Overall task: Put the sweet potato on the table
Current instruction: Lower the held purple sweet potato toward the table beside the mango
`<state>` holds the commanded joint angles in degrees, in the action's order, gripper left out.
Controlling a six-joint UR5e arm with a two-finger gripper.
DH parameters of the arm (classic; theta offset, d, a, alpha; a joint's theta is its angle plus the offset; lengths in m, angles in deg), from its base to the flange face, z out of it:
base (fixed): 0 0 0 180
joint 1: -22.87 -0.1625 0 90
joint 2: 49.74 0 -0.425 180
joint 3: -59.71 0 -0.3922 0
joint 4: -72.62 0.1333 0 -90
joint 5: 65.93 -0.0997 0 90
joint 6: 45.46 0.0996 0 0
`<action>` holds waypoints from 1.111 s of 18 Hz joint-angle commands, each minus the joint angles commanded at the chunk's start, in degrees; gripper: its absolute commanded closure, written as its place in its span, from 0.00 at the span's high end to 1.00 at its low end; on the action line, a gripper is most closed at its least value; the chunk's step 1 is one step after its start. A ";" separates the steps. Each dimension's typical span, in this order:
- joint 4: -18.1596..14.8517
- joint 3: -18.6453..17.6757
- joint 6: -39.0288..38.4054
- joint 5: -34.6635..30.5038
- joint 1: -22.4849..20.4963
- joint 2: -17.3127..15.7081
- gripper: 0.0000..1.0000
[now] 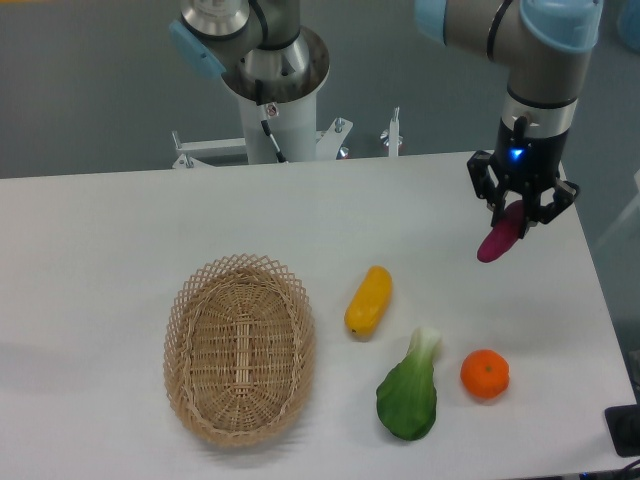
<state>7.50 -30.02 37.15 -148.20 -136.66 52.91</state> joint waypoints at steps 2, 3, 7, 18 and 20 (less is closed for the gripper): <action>0.09 -0.09 0.00 0.00 0.00 0.00 0.34; 0.00 -0.09 0.00 0.00 0.00 -0.09 0.34; 0.35 -1.93 0.00 0.00 0.00 -0.35 0.34; 12.37 -13.17 4.82 -3.50 0.70 1.75 0.34; 17.02 -14.32 5.54 -4.22 0.70 4.99 0.34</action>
<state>24.52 -44.35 42.69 -152.41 -135.95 57.91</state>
